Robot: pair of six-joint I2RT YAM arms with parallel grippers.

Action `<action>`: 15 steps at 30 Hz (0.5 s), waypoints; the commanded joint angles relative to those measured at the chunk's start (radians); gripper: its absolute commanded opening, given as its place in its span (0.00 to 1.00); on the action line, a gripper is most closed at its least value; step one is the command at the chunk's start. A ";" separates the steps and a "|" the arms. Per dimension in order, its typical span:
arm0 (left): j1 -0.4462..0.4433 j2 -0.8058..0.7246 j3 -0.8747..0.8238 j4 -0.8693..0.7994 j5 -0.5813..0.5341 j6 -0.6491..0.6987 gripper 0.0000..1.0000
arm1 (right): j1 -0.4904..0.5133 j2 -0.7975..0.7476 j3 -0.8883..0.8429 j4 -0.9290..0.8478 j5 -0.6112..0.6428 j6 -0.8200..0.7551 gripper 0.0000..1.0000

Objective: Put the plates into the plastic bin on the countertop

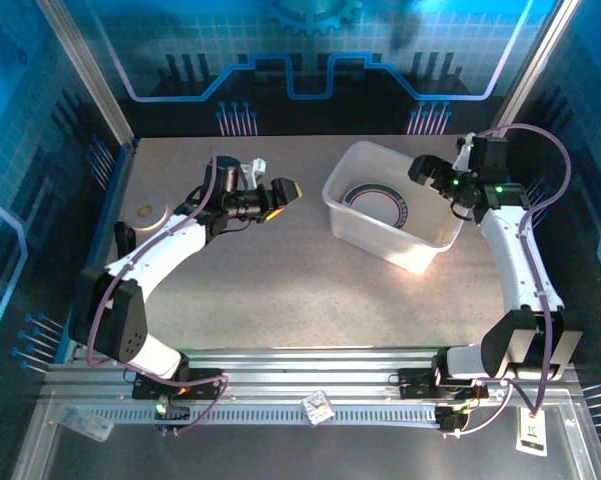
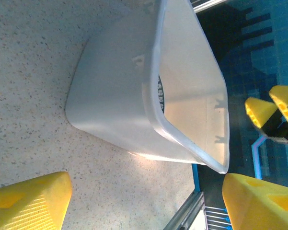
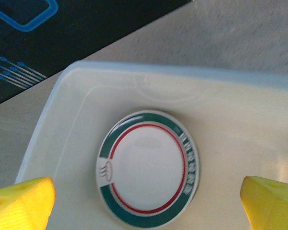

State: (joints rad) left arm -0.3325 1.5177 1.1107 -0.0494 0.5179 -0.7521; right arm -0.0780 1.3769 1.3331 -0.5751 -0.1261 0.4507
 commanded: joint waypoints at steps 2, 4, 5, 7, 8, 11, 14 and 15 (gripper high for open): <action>-0.029 0.013 0.036 -0.023 0.021 0.019 0.83 | -0.052 0.060 0.020 0.031 0.106 -0.131 1.00; -0.041 0.014 0.037 -0.027 0.019 0.019 0.84 | -0.066 0.080 0.020 0.063 0.128 -0.157 1.00; -0.047 0.015 0.037 -0.029 0.018 0.021 0.84 | -0.068 0.089 0.015 0.086 0.153 -0.174 1.00; -0.060 0.017 0.037 -0.035 0.009 0.027 0.83 | -0.079 0.096 -0.008 0.140 0.170 -0.191 1.00; -0.067 0.020 0.036 -0.034 0.006 0.027 0.84 | -0.089 0.097 -0.024 0.175 0.171 -0.191 1.00; -0.081 0.033 0.044 -0.035 0.001 0.027 0.84 | -0.120 0.124 -0.031 0.224 0.159 -0.199 1.00; -0.092 0.042 0.059 -0.043 -0.005 0.030 0.84 | -0.137 0.191 0.019 0.189 0.103 -0.239 1.00; -0.098 0.042 0.064 -0.046 -0.008 0.034 0.84 | -0.135 0.229 0.065 0.141 0.084 -0.258 1.00</action>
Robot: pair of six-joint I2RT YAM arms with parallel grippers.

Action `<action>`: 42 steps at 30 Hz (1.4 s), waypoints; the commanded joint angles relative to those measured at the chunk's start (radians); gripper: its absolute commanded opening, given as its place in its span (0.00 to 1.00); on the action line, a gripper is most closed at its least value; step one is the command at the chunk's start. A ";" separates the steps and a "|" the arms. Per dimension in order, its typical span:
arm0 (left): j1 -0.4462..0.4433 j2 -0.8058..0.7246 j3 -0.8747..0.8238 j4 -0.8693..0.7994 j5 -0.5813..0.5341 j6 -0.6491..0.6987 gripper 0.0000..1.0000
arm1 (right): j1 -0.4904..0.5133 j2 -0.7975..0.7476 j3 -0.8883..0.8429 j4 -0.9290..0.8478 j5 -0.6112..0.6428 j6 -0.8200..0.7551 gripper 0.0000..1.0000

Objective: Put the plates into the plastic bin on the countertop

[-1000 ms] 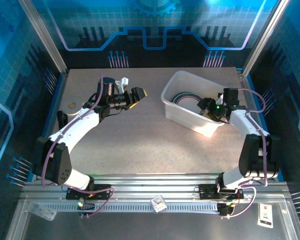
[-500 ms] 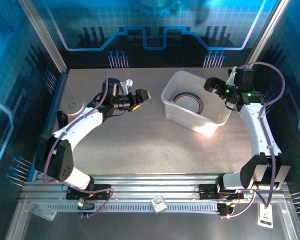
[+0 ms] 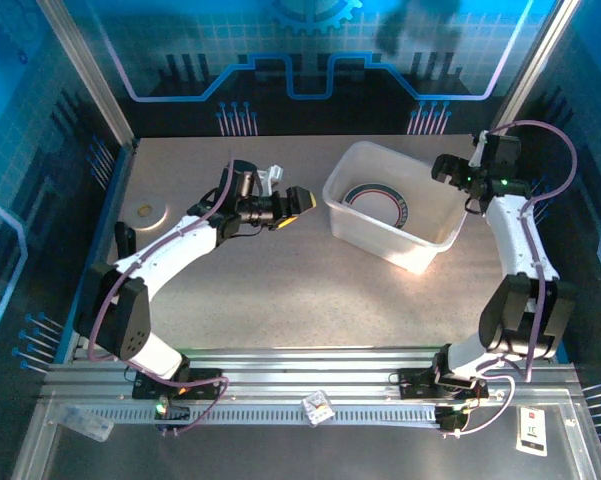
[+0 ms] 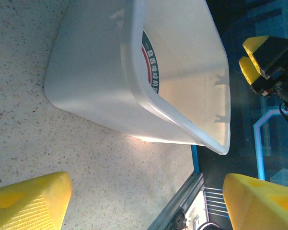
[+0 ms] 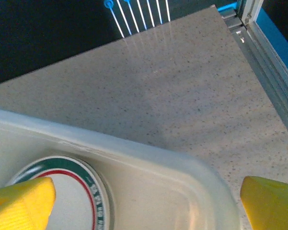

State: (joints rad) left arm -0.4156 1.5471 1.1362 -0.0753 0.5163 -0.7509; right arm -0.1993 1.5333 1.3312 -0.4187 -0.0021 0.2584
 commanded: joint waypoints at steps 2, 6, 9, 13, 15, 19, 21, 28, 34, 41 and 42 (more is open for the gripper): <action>-0.020 0.015 0.044 -0.027 -0.017 0.034 0.84 | -0.015 0.137 0.123 -0.086 -0.078 -0.079 1.00; -0.028 0.007 0.043 -0.033 -0.035 0.032 0.84 | -0.018 0.161 0.101 -0.072 -0.185 -0.085 1.00; -0.031 -0.005 0.043 -0.041 -0.045 0.033 0.84 | -0.019 0.148 0.074 -0.061 -0.259 -0.082 1.00; -0.034 -0.013 0.035 -0.051 -0.049 0.036 0.84 | -0.018 0.137 0.062 -0.099 -0.335 -0.089 0.98; -0.035 -0.016 0.029 -0.050 -0.047 0.037 0.84 | -0.018 0.123 0.048 -0.115 -0.347 -0.093 0.97; -0.035 -0.028 0.013 -0.049 -0.048 0.040 0.84 | -0.018 0.084 -0.004 -0.125 -0.368 -0.096 0.96; -0.035 -0.034 0.007 -0.049 -0.049 0.041 0.84 | -0.013 0.062 -0.026 -0.143 -0.375 -0.093 0.95; -0.034 -0.078 -0.034 -0.064 -0.098 0.045 0.85 | 0.055 -0.087 -0.151 -0.132 -0.408 -0.072 0.94; -0.007 -0.131 -0.064 -0.071 -0.167 0.048 0.90 | 0.177 -0.165 -0.195 -0.142 -0.452 -0.036 0.95; 0.048 -0.133 -0.035 -0.118 -0.141 0.103 0.91 | 0.360 -0.213 -0.238 -0.121 -0.431 0.038 0.95; 0.054 -0.135 -0.032 -0.130 -0.143 0.114 0.91 | 0.384 -0.222 -0.248 -0.110 -0.426 0.056 0.95</action>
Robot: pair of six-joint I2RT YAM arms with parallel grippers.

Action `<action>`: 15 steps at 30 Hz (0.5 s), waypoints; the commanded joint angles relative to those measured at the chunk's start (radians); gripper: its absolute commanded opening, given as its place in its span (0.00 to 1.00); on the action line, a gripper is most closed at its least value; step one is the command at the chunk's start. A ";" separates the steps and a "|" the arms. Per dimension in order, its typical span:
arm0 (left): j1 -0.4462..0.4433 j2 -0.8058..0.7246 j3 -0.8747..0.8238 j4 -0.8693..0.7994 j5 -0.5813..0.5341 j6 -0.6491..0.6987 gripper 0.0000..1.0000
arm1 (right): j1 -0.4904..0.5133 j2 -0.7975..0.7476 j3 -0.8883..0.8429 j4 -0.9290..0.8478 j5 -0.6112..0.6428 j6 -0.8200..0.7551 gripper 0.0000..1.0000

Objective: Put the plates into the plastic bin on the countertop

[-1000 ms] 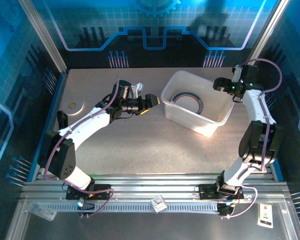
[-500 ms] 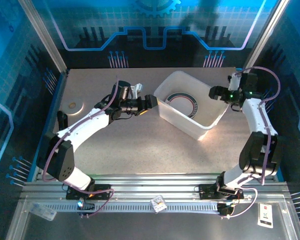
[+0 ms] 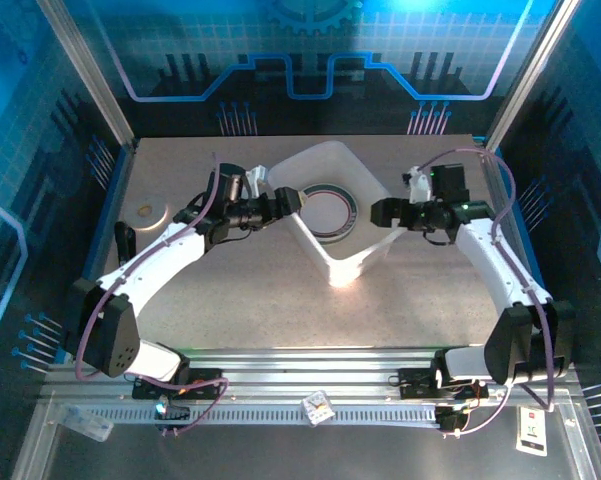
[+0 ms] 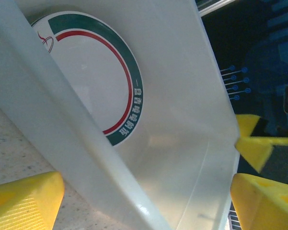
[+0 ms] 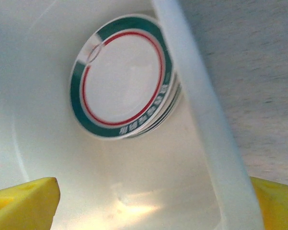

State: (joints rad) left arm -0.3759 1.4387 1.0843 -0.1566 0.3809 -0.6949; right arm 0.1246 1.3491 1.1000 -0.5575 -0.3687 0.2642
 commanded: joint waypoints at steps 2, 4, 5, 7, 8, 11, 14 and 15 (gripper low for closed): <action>0.031 -0.032 0.016 -0.063 -0.005 0.073 0.91 | 0.100 -0.053 -0.039 0.056 -0.058 0.083 0.95; 0.050 -0.042 0.003 -0.073 -0.003 0.079 0.91 | 0.136 -0.066 -0.059 0.081 -0.057 0.111 0.95; 0.058 -0.048 -0.005 -0.073 -0.001 0.082 0.91 | 0.150 -0.066 -0.065 0.089 -0.064 0.121 0.95; 0.080 -0.061 -0.018 -0.083 -0.001 0.092 0.91 | 0.188 -0.064 -0.067 0.096 -0.078 0.131 0.95; 0.088 -0.065 -0.020 -0.086 0.002 0.097 0.91 | 0.205 -0.062 -0.064 0.093 -0.072 0.130 0.95; 0.109 -0.073 -0.026 -0.097 0.009 0.119 0.91 | 0.243 -0.045 -0.060 0.105 -0.085 0.137 0.95; 0.124 -0.067 -0.018 -0.108 0.023 0.140 0.91 | 0.263 -0.022 -0.051 0.111 -0.095 0.134 0.96; 0.128 -0.062 -0.013 -0.113 0.028 0.147 0.91 | 0.267 -0.014 -0.049 0.113 -0.101 0.133 0.96</action>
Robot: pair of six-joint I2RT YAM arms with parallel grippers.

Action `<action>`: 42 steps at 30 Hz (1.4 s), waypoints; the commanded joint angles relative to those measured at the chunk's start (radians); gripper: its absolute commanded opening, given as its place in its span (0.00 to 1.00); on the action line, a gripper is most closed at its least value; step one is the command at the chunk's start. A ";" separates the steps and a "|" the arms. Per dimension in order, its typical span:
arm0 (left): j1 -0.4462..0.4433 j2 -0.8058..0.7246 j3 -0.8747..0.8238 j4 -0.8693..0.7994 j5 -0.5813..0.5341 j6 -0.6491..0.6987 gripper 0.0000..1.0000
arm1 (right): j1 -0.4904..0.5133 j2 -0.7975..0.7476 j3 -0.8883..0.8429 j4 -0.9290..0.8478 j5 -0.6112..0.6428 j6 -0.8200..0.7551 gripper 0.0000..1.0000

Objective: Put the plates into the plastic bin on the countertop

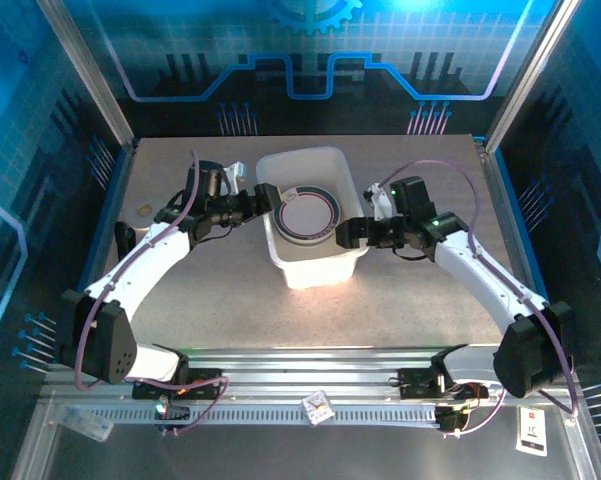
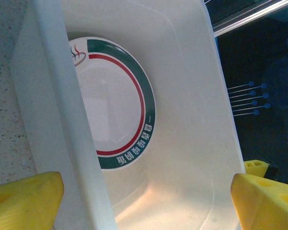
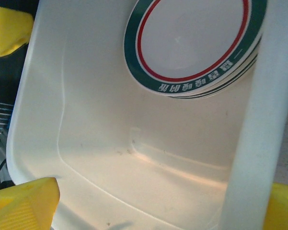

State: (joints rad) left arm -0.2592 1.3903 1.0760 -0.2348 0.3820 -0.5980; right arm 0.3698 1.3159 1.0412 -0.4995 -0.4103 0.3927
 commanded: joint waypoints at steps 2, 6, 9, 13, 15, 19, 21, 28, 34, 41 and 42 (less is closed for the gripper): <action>0.016 -0.005 0.009 -0.045 0.028 0.067 0.91 | 0.022 0.022 0.012 0.072 -0.075 -0.001 0.96; 0.041 0.003 0.048 -0.070 0.023 0.103 0.91 | 0.001 0.005 0.040 0.037 0.001 -0.015 0.97; 0.080 -0.016 0.060 -0.078 0.024 0.114 0.91 | -0.055 -0.016 0.047 0.011 0.044 -0.026 0.98; 0.138 -0.057 0.054 -0.104 0.007 0.145 0.91 | -0.150 -0.036 0.029 0.005 0.092 -0.041 0.99; 0.168 -0.084 0.033 -0.107 0.001 0.160 0.92 | -0.207 -0.043 0.017 0.018 0.096 -0.043 0.99; 0.231 -0.150 -0.036 -0.120 -0.035 0.195 0.92 | -0.321 -0.060 -0.015 0.053 0.189 -0.051 1.00; 0.242 -0.198 -0.094 -0.115 -0.098 0.229 0.92 | -0.361 -0.078 -0.053 0.072 0.298 -0.080 1.00; 0.241 -0.339 -0.505 0.209 -0.497 0.368 0.99 | -0.371 -0.165 -0.454 0.528 0.648 -0.207 1.00; 0.242 -0.195 -0.619 0.524 -0.659 0.515 0.99 | -0.337 -0.017 -0.627 1.035 0.694 -0.256 1.00; 0.238 0.004 -0.663 0.952 -0.535 0.586 0.99 | -0.279 0.204 -0.638 1.364 0.625 -0.383 1.00; 0.238 0.041 -0.675 1.030 -0.523 0.596 0.99 | -0.279 0.219 -0.663 1.436 0.637 -0.378 1.00</action>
State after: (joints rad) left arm -0.0223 1.3762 0.4286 0.4904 -0.1848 -0.0711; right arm 0.0685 1.5070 0.3950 0.6884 0.2272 0.0761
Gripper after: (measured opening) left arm 0.993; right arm 0.997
